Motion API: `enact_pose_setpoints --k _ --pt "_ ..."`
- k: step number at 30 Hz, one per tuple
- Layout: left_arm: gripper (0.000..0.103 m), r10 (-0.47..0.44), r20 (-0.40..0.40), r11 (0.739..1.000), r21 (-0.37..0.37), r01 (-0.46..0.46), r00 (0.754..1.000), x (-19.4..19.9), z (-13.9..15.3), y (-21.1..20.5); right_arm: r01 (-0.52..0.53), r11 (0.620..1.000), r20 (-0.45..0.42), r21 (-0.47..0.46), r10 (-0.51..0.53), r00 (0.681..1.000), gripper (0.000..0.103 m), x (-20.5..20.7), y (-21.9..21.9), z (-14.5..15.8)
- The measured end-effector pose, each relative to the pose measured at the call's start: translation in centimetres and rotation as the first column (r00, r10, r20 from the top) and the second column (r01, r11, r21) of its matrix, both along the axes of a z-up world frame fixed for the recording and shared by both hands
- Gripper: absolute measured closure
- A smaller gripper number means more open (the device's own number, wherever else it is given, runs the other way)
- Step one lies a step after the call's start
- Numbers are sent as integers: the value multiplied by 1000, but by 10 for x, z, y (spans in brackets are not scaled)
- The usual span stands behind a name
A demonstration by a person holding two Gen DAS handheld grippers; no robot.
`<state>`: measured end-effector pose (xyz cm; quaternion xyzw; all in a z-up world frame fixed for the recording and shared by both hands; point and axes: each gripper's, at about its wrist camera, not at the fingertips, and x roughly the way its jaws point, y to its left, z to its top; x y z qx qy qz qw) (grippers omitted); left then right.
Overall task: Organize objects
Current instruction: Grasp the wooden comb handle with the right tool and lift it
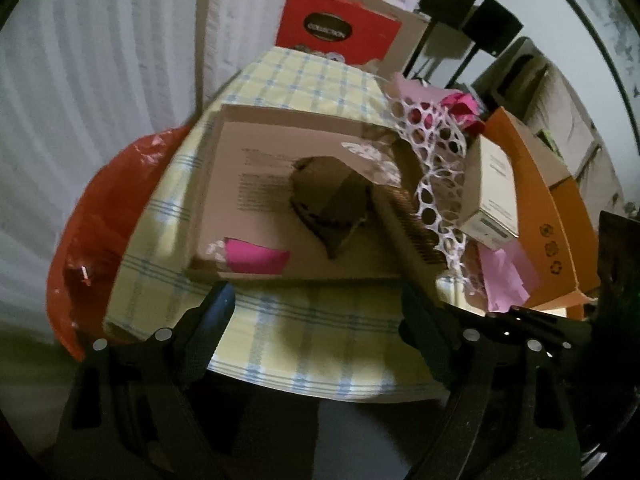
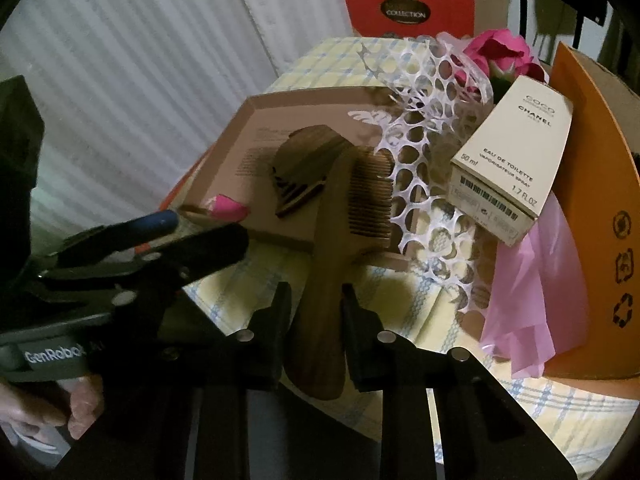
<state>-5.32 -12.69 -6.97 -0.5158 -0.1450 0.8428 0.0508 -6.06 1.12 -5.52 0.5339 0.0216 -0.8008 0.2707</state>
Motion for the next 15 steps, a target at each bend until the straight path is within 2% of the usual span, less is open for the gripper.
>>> enact_pose_setpoints --k 2,4,11,15 --pt "22 -8 4 1000 26 8 1000 0 -1 3 -1 1000 -4 2 1 1000 80 2 0 1" --pt "30 -21 15 998 66 20 1000 0 -3 6 -5 1000 -3 -8 5 1000 80 5 -1 2" --pt "39 -23 42 991 136 17 999 -1 -11 11 -29 999 -13 -19 29 999 80 17 -5 8" --pt "51 -39 54 983 184 28 998 -2 -15 14 -42 999 -20 -19 42 999 80 22 -8 12"
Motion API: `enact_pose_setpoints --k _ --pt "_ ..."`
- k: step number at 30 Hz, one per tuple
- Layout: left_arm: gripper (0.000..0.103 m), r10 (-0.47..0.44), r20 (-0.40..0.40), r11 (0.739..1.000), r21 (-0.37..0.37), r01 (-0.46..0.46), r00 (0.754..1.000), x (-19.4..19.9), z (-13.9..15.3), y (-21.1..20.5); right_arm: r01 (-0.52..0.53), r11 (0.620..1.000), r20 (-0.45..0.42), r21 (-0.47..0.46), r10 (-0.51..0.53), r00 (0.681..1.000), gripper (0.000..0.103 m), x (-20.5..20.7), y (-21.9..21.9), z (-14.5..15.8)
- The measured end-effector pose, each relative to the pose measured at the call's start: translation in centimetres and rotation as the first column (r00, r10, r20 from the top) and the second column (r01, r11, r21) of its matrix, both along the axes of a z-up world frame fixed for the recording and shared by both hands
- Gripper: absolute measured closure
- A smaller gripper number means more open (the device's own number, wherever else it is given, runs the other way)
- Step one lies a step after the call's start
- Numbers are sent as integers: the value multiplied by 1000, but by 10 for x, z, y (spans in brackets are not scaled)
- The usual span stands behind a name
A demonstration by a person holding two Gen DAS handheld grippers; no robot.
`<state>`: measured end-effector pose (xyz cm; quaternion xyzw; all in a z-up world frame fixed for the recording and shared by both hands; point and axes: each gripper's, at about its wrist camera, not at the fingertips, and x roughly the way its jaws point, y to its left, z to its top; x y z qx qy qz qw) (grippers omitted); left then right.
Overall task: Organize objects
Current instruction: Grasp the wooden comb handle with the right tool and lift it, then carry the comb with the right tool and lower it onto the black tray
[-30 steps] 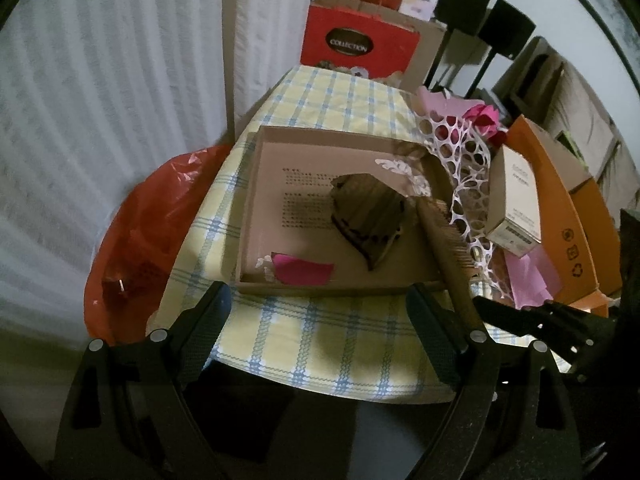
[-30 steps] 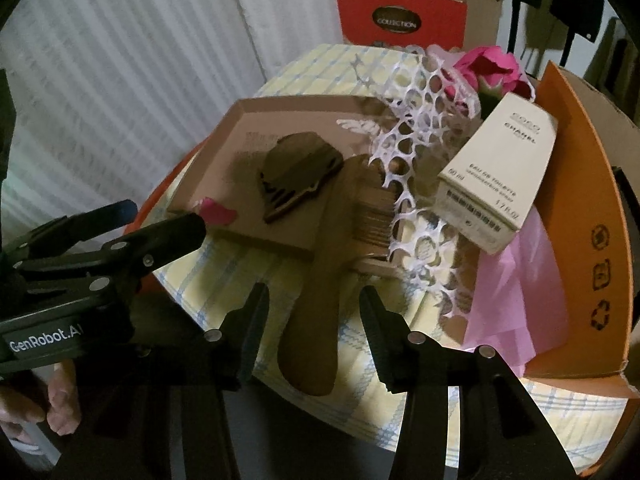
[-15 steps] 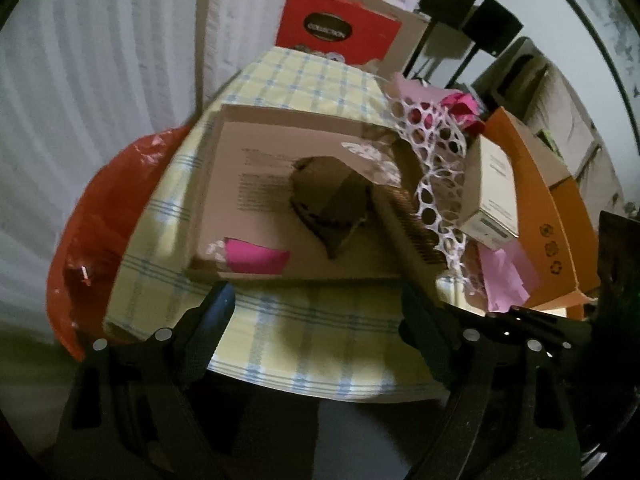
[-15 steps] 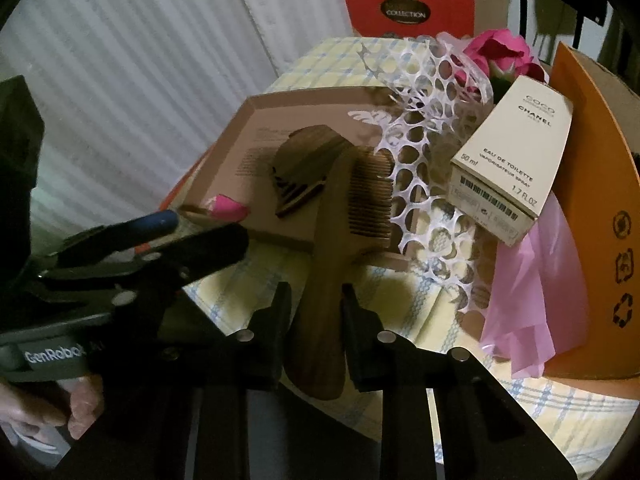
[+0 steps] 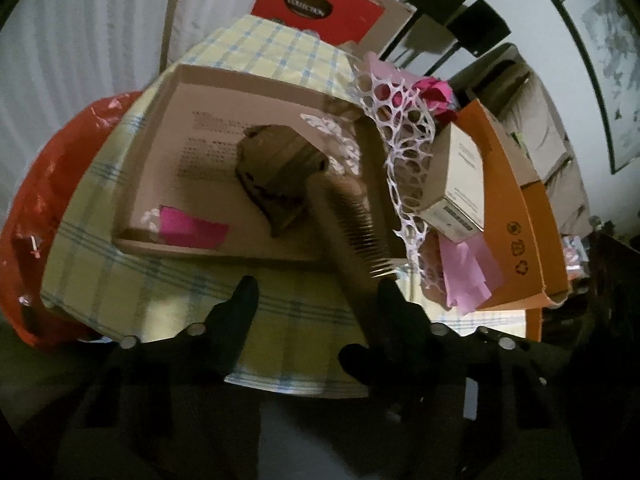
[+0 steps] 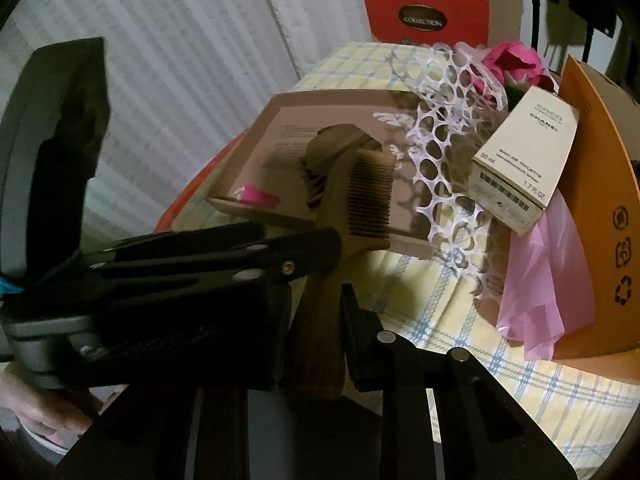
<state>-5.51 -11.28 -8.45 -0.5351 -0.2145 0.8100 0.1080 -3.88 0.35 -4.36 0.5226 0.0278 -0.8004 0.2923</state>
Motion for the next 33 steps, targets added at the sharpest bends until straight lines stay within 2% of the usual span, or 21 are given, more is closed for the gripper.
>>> enact_pose_setpoints --k 4,6,14,21,28,33 --pt "66 -15 0 999 41 15 1000 1 0 3 -14 1000 -6 -1 14 1000 80 4 -3 1" --pt "70 -20 -5 998 52 20 1000 1 2 5 -26 1000 -8 -6 26 1000 80 7 -5 2" --pt "74 -7 -42 997 81 11 999 5 19 3 -25 1000 -42 -12 25 999 80 13 -4 13" --pt "74 -29 -116 997 69 37 993 5 55 16 -14 999 -107 -37 10 994 80 18 9 44" --pt "74 -95 -175 994 33 103 980 -6 93 49 29 998 -166 -57 -38 985 80 17 33 76" --pt "75 -181 -199 983 0 185 963 -20 114 93 94 993 -186 -74 -106 977 80 9 67 96"
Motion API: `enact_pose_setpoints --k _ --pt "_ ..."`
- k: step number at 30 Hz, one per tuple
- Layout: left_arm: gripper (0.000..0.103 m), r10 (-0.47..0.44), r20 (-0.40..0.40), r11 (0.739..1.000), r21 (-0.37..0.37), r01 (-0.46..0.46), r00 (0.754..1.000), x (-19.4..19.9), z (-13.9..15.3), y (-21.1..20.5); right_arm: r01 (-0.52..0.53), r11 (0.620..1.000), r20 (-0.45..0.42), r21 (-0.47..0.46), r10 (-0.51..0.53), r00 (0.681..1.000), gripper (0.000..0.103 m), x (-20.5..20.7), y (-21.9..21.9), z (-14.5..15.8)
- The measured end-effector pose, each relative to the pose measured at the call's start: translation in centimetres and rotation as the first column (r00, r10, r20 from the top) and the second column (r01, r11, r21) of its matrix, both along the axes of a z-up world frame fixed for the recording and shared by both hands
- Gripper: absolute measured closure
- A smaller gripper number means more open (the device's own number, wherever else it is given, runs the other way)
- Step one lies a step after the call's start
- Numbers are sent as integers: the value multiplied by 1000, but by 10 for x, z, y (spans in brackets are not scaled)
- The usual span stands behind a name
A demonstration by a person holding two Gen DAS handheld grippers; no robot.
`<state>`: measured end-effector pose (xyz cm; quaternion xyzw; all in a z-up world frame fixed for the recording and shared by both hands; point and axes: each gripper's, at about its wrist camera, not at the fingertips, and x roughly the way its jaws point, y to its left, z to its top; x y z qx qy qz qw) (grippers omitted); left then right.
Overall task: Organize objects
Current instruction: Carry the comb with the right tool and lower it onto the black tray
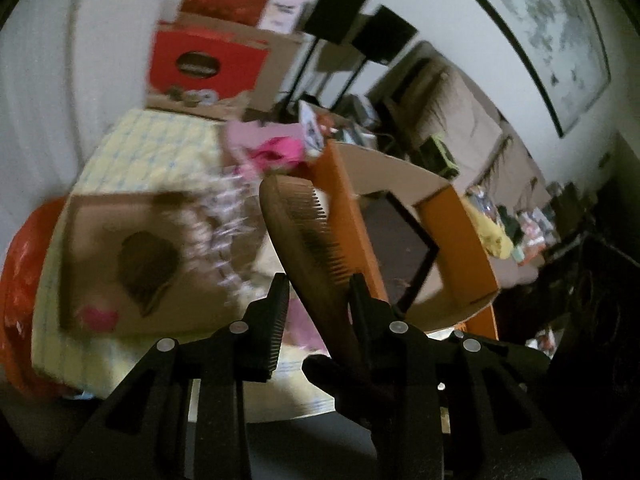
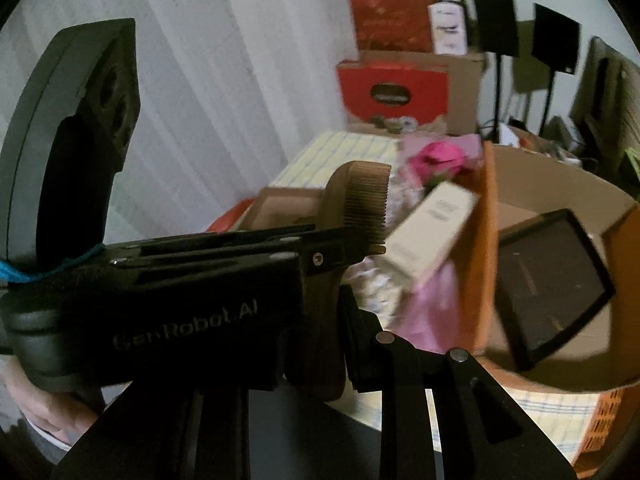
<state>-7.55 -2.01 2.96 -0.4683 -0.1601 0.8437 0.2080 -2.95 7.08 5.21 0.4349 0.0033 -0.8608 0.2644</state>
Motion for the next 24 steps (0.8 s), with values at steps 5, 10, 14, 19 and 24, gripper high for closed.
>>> enact_pose_setpoints --k 5,10,14,19,24 --pt "76 -66 -5 998 0 66 998 -20 14 46 78 997 -13 -14 -78 997 80 -12 39 13" --pt "77 -139 -13 989 -60 138 990 -39 23 101 164 986 -9 -38 -164 986 80 -26 87 22" --pt "78 -212 29 974 -72 213 977 -56 15 145 239 969 27 -65 -238 971 80 -46 129 19" --pt "79 -254 81 963 -71 260 964 -76 -3 179 311 945 104 -102 -300 948 80 -67 176 5" --pt "79 -294 135 946 -96 308 946 -94 -27 208 366 926 167 -94 -348 922 80 -85 202 -17"
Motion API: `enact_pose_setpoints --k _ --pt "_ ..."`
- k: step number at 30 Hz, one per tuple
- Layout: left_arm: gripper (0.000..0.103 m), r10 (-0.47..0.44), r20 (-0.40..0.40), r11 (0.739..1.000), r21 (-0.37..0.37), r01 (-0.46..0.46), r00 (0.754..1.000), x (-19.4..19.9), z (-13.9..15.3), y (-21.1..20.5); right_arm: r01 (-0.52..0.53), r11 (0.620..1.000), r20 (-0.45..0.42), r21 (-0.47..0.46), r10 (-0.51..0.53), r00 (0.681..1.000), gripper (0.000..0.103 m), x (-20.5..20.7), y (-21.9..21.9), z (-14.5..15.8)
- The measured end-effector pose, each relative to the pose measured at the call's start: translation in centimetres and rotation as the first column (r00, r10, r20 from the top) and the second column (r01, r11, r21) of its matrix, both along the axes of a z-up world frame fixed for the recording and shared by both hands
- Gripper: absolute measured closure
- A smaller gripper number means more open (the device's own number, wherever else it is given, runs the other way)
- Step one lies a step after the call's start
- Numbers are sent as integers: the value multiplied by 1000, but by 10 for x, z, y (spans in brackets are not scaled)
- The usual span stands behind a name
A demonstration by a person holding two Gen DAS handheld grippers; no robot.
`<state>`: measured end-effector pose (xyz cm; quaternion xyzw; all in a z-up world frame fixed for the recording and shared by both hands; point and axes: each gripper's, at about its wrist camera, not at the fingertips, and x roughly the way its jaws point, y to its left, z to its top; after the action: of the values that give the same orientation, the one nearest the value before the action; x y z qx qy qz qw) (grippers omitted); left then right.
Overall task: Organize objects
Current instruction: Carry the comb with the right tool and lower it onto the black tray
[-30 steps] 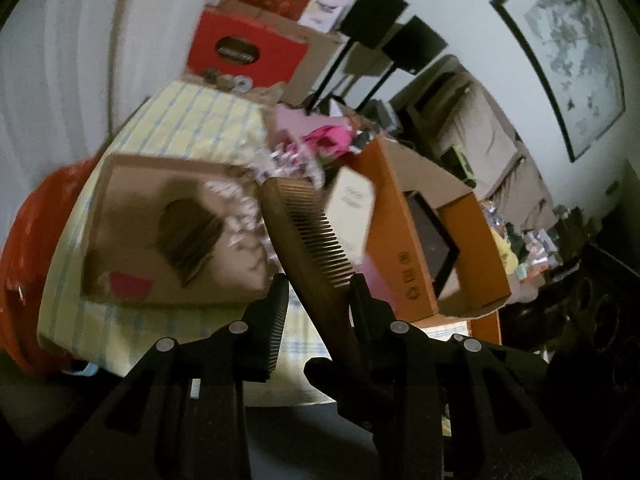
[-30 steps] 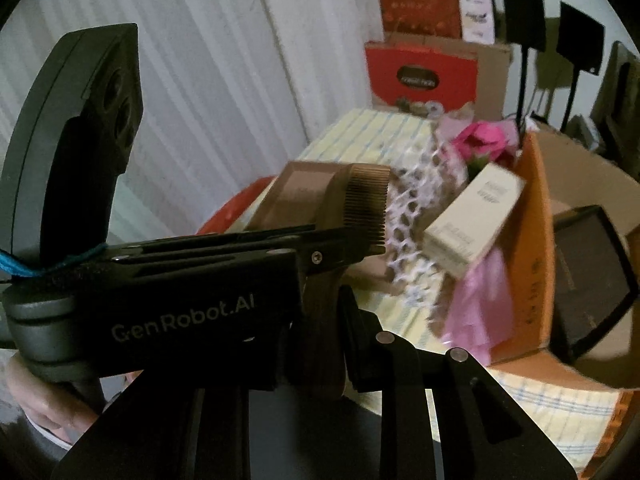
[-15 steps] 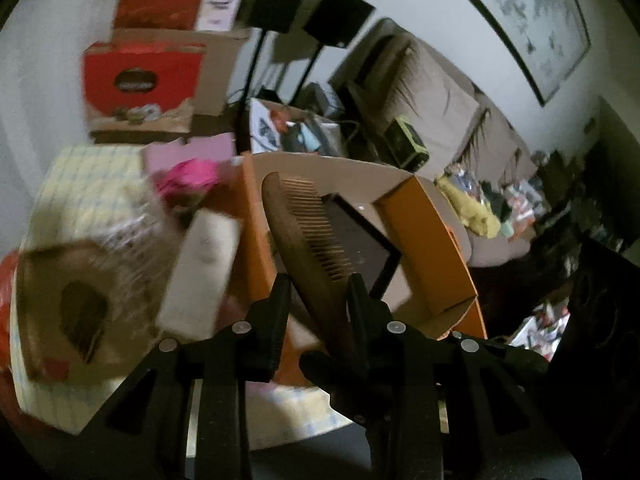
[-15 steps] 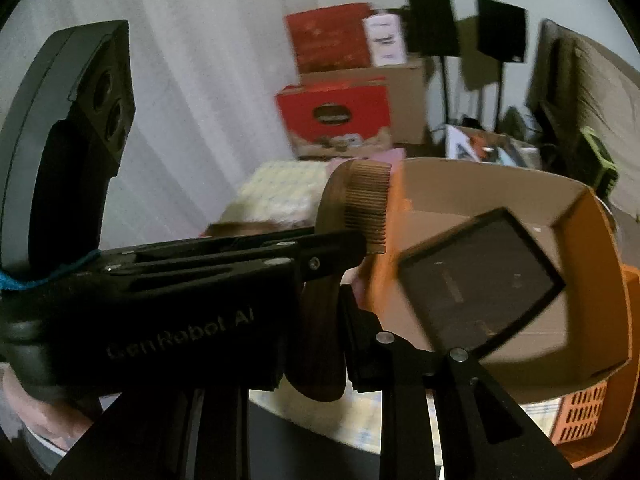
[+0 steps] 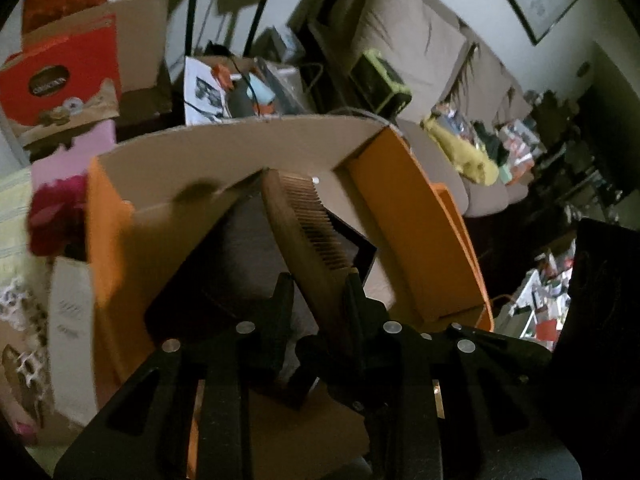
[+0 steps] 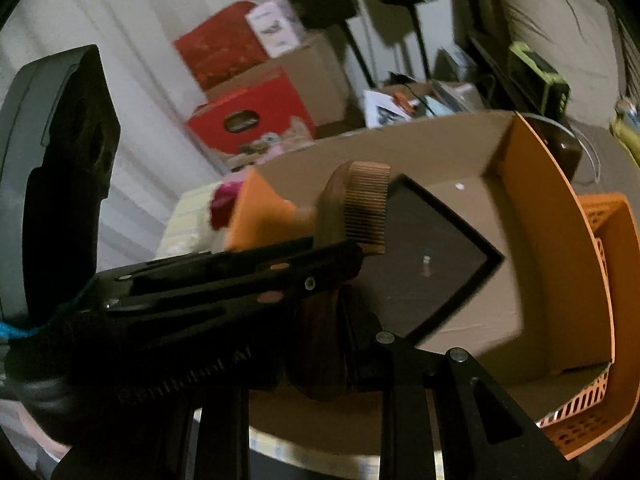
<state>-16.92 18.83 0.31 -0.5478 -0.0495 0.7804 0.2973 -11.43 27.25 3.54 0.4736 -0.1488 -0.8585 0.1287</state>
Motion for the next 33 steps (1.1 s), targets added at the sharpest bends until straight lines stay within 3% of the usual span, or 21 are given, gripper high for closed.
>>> enact_pose_setpoints --k 12,15,17,21,26,30,32,33 --pt "79 -30 92 998 -54 35 995 -27 -43 17 44 999 145 -15 -41 989 80 -24 17 -43" --pt "79 -20 61 997 -75 25 998 -27 -36 6 48 999 194 -21 -43 980 82 -34 17 -52" --pt "79 -14 34 997 -79 17 999 -26 -27 -4 48 999 219 -18 -43 975 94 -37 18 -57" --pt "79 -2 -49 997 -76 -2 999 -13 -2 -34 53 999 258 -10 -49 965 94 -44 19 -66" --pt "79 7 -90 998 -63 -13 996 0 17 -65 23 1000 291 -3 -21 956 92 -47 9 -72" --pt "79 17 -125 999 -45 -23 992 14 27 -84 0 991 247 136 -34 968 85 -45 3 -63" --pt "78 18 -129 999 -42 -23 992 18 28 -88 -23 974 241 224 -33 970 72 -46 0 -64" --pt "75 17 -135 999 -44 -23 991 21 28 -89 -26 969 241 245 -34 970 71 -48 -2 -65"
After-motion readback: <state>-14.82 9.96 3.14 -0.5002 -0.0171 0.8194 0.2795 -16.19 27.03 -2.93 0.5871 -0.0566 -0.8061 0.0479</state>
